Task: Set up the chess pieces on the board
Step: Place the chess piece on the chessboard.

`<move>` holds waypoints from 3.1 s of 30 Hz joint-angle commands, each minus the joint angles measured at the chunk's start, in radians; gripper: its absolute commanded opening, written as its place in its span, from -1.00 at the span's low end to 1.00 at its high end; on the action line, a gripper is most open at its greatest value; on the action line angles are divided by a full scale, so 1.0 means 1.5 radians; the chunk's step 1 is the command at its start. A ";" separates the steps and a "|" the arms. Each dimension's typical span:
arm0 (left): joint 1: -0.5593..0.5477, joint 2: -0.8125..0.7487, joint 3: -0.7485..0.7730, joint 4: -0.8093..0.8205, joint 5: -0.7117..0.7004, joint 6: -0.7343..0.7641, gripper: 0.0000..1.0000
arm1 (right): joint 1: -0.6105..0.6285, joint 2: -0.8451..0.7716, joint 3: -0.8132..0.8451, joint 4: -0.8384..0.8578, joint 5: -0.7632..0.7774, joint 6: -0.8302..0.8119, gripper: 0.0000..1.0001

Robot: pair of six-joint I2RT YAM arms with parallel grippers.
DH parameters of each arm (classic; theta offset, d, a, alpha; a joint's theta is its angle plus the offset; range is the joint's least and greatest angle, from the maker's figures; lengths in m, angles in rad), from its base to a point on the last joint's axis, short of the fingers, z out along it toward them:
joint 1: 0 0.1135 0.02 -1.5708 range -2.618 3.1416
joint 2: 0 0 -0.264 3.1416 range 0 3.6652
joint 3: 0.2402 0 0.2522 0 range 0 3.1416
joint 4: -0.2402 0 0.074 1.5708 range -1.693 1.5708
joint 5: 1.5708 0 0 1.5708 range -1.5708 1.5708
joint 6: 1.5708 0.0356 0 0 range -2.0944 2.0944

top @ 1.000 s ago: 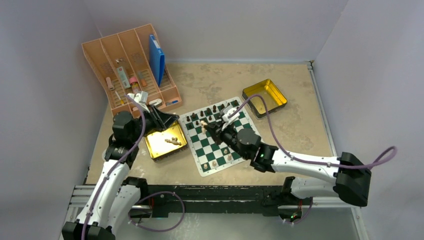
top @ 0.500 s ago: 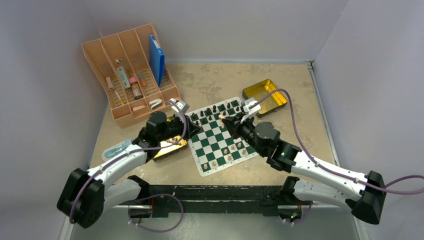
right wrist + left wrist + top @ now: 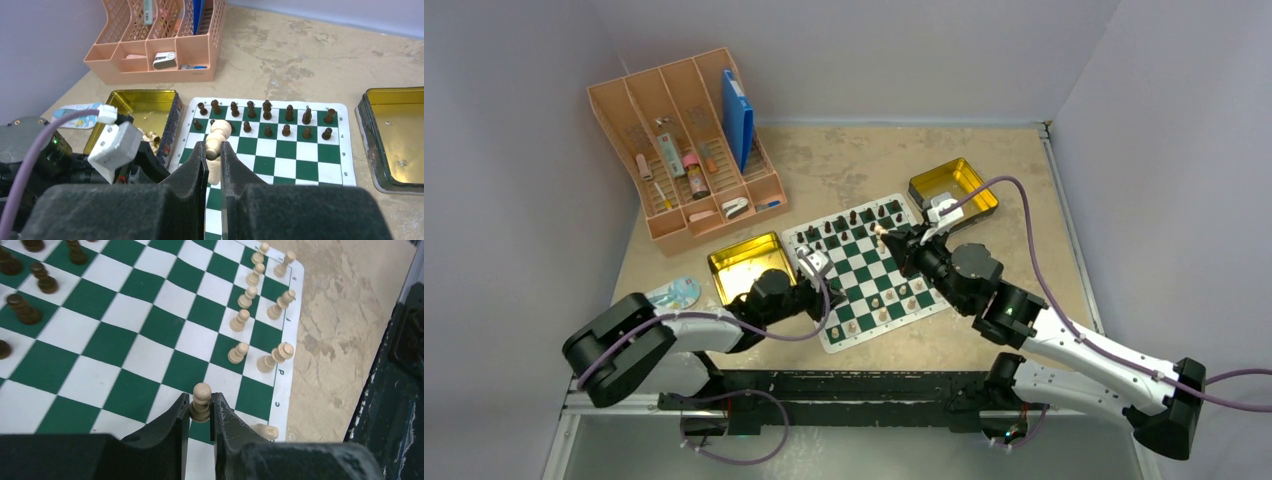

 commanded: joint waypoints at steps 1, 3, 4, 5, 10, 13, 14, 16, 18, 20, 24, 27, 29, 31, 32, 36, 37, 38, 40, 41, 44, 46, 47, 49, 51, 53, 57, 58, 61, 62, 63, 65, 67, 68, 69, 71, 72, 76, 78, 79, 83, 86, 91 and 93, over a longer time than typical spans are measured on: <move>-0.042 0.072 -0.020 0.209 -0.029 0.055 -1.00 | -0.001 -0.008 0.022 -0.011 0.000 0.010 -1.00; -0.063 0.104 -0.010 0.220 -0.027 0.077 -1.00 | -0.002 -0.009 0.021 -0.016 -0.004 0.014 -1.00; -0.074 0.116 -0.007 0.222 -0.035 0.087 -1.00 | -0.002 -0.010 0.023 -0.019 -0.004 0.014 -1.00; -0.084 0.123 -0.007 0.228 -0.041 0.094 -1.00 | -0.002 -0.011 0.024 -0.023 -0.002 0.014 -1.00; -0.095 0.148 -0.002 0.235 -0.052 0.108 -1.00 | -0.002 -0.022 0.025 -0.026 0.006 0.013 -1.00; -0.096 0.167 0.000 0.253 -0.053 0.109 -1.00 | -0.002 -0.028 0.022 -0.027 0.008 0.012 -1.00; -0.096 0.171 0.003 0.253 -0.049 0.107 -1.00 | -0.002 -0.029 0.021 -0.027 0.009 0.013 -1.00; -0.097 0.178 0.007 0.256 -0.046 0.101 -1.00 | -0.002 -0.033 0.019 -0.025 0.008 0.013 -1.00; -0.097 0.188 0.012 0.260 -0.042 0.096 -1.00 | -0.002 -0.037 0.015 -0.021 0.010 0.013 -1.00; -0.098 0.203 0.023 0.261 -0.032 0.093 -1.00 | -0.002 -0.040 0.012 -0.017 0.010 0.011 -1.00; -0.098 0.234 0.045 0.260 -0.011 0.082 -1.00 | -0.002 -0.040 0.009 -0.027 0.019 0.010 -1.00; -0.098 0.248 0.053 0.261 -0.002 0.074 -1.00 | -0.002 -0.051 0.004 -0.030 0.024 0.010 -1.00; -0.098 0.254 0.056 0.259 0.001 0.071 -1.00 | -0.002 -0.059 0.002 -0.031 0.028 0.011 -1.00; -0.098 0.256 0.056 0.254 0.003 0.068 -1.00 | -0.002 -0.065 -0.001 -0.033 0.032 0.010 -1.00; -0.098 0.256 0.056 0.251 0.003 0.066 -1.00 | -0.002 -0.067 -0.002 -0.033 0.032 0.010 -1.00; -0.099 0.254 0.051 0.246 0.004 0.058 -1.00 | -0.002 -0.067 -0.002 -0.035 0.035 0.005 -1.00; -0.099 0.256 0.050 0.246 0.004 0.058 -1.00 | -0.001 -0.067 -0.003 -0.033 0.035 0.005 -1.00; -0.099 0.258 0.053 0.246 0.005 0.058 -1.00 | -0.002 -0.067 -0.004 -0.032 0.036 0.004 -1.00; -0.099 0.262 0.059 0.238 0.005 0.059 -0.98 | -0.002 -0.067 -0.004 -0.031 0.035 0.002 -1.00; -0.099 0.265 0.063 0.233 0.003 0.059 -0.97 | -0.001 -0.066 -0.003 -0.032 0.035 0.002 -1.00; -0.099 0.274 0.070 0.225 -0.002 0.057 -0.97 | -0.002 -0.070 -0.002 -0.036 0.037 0.001 -1.00; -0.099 0.277 0.071 0.225 -0.001 0.057 -0.96 | -0.002 -0.076 -0.004 -0.037 0.040 -0.001 -1.00; -0.100 0.278 0.071 0.225 -0.002 0.057 -0.95 | -0.002 -0.078 -0.005 -0.037 0.040 0.000 -1.00; -0.100 0.280 0.071 0.225 -0.003 0.057 -0.95 | -0.001 -0.081 -0.007 -0.038 0.041 -0.001 -1.00; -0.100 0.280 0.071 0.223 -0.003 0.057 -0.95 | -0.002 -0.082 -0.006 -0.039 0.042 -0.002 -1.00; -0.100 0.279 0.071 0.221 -0.003 0.057 -0.94 | -0.002 -0.082 -0.004 -0.042 0.044 -0.005 -1.00; -0.101 0.286 0.073 0.221 -0.003 0.058 -0.90 | -0.002 -0.080 -0.003 -0.042 0.046 -0.007 -1.00; -0.101 0.286 0.074 0.220 0.001 0.059 -0.88 | -0.002 -0.080 -0.002 -0.042 0.045 -0.009 -1.00; -0.101 0.280 0.075 0.213 0.011 0.061 -0.82 | -0.002 -0.082 -0.003 -0.042 0.047 -0.011 -1.00; -0.101 0.275 0.074 0.206 0.010 0.062 -0.79 | -0.002 -0.082 -0.003 -0.042 0.048 -0.012 -1.00; -0.101 0.271 0.074 0.200 0.010 0.063 -0.76 | -0.001 -0.081 -0.003 -0.042 0.050 -0.013 -1.00; -0.101 0.261 0.074 0.184 0.003 0.064 -0.71 | -0.002 -0.080 -0.004 -0.040 0.051 -0.014 -1.00; -0.101 0.252 0.074 0.173 -0.003 0.064 -0.68 | -0.002 -0.078 -0.004 -0.037 0.052 -0.016 -1.00; -0.101 0.248 0.074 0.173 -0.006 0.065 -0.66 | -0.001 -0.077 -0.005 -0.037 0.052 -0.017 -1.00; -0.101 0.246 0.074 0.172 -0.006 0.065 -0.63 | -0.002 -0.076 -0.004 -0.036 0.053 -0.017 -1.00; -0.101 0.242 0.077 0.167 -0.004 0.065 -0.58 | -0.002 -0.076 -0.006 -0.035 0.052 -0.017 -1.00; -0.101 0.239 0.078 0.162 -0.003 0.065 -0.56 | -0.002 -0.075 -0.006 -0.033 0.052 -0.017 -1.00; -0.102 0.229 0.089 0.138 -0.008 0.064 -0.53 | -0.001 -0.074 -0.011 -0.029 0.052 -0.016 -1.00; -0.102 0.225 0.090 0.135 -0.007 0.064 -0.53 | -0.002 -0.072 -0.012 -0.030 0.051 -0.015 -1.00; -0.102 0.224 0.091 0.134 -0.008 0.064 -0.52 | -0.002 -0.071 -0.012 -0.030 0.052 -0.015 -1.00; -0.102 0.216 0.091 0.122 -0.008 0.065 -0.47 | -0.002 -0.073 -0.014 -0.030 0.053 -0.013 -1.00; -0.102 0.207 0.091 0.114 -0.011 0.067 -0.45 | -0.002 -0.075 -0.012 -0.030 0.054 -0.014 -1.00; -0.102 0.189 0.099 0.087 -0.012 0.076 -0.49 | -0.002 -0.076 -0.012 -0.030 0.053 -0.015 -1.00; -0.102 0.186 0.102 0.081 -0.012 0.078 -0.51 | -0.002 -0.076 -0.013 -0.030 0.054 -0.014 -1.00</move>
